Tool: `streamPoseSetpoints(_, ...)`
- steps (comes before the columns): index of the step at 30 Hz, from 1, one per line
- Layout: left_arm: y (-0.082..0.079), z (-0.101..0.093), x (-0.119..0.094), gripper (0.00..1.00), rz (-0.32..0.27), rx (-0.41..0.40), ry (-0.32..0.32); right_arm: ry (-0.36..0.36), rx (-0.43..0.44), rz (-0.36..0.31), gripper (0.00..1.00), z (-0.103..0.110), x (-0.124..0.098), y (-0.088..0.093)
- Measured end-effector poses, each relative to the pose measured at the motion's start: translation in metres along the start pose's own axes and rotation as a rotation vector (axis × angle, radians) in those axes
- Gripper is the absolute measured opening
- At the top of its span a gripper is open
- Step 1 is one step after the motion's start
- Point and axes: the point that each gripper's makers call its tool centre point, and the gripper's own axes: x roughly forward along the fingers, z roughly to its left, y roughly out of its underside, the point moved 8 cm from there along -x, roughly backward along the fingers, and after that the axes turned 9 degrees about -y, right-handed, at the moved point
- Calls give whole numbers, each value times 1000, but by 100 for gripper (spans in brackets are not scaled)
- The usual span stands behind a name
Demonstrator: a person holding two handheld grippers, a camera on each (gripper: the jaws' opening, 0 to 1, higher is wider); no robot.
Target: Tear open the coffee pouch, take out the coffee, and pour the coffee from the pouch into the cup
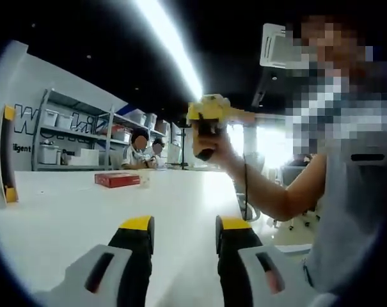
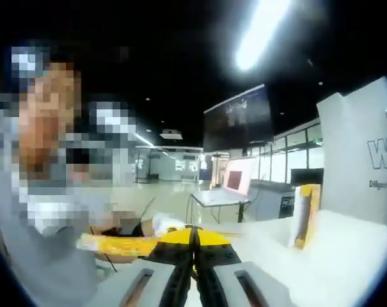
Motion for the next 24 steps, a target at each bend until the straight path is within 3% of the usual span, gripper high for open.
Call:
streamPoseSetpoints(3,0,0,0,40,4,0,-4,14,25,9,1,-16,0,5)
streamPoseSetpoints(8,0,0,-1,40,7,0,0,-29,-10,-20,1,24,0,-1)
streamPoseSetpoints(11,0,0,-1,40,9,1,3,-14,-41,-10,1,36,-5,-4)
streamPoseSetpoints(13,1,0,-1,40,11,3,4,-19,-37,-11,1,32,-7,-4)
streamPoseSetpoints(18,0,1,-2,40,7,4,0,56,-20,34,1,-2,-4,-1)
streamPoseSetpoints(22,0,2,-3,40,7,4,-6,1,-30,37,1,11,8,-3)
streamPoseSetpoints(24,0,2,-3,40,9,4,-5,-72,-36,-22,1,29,10,-11)
